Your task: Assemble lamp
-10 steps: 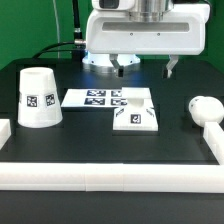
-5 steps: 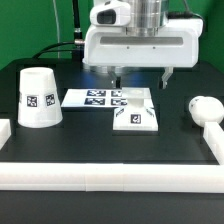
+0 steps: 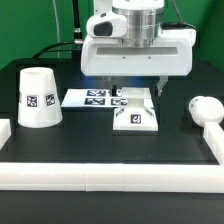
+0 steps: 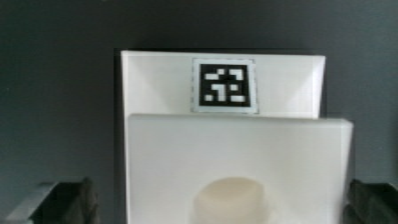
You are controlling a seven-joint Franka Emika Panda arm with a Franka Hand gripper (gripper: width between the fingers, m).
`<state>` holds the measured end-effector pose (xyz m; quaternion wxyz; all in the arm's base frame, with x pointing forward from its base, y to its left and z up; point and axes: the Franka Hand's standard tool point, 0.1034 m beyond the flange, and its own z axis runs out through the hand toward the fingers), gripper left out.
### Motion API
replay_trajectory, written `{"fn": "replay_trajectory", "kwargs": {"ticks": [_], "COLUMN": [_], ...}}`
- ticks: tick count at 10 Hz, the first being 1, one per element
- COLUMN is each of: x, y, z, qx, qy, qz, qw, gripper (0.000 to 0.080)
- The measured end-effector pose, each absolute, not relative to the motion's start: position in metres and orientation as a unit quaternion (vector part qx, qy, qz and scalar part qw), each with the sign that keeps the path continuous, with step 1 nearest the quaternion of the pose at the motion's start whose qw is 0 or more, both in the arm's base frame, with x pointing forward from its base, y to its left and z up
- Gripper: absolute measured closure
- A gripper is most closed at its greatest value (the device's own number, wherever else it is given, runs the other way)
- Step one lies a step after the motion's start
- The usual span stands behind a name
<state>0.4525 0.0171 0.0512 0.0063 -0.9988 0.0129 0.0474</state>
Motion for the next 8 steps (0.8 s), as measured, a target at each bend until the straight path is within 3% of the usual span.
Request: {"fn": "replay_trajectory", "kwargs": {"ticks": [1, 3, 8], "x": [0.4524, 0.4525, 0.4526], "y": [0.0172, 0.0185, 0.0188], "z": [0.0512, 0.0511, 0.0512], "qx": [-0.999, -0.999, -0.999], "qy": [0.013, 0.014, 0.012], "qz": [0.047, 0.048, 0.047], "qw": [0.007, 0.009, 0.009], "gripper": [0.0100, 0.0268, 0.0268]}}
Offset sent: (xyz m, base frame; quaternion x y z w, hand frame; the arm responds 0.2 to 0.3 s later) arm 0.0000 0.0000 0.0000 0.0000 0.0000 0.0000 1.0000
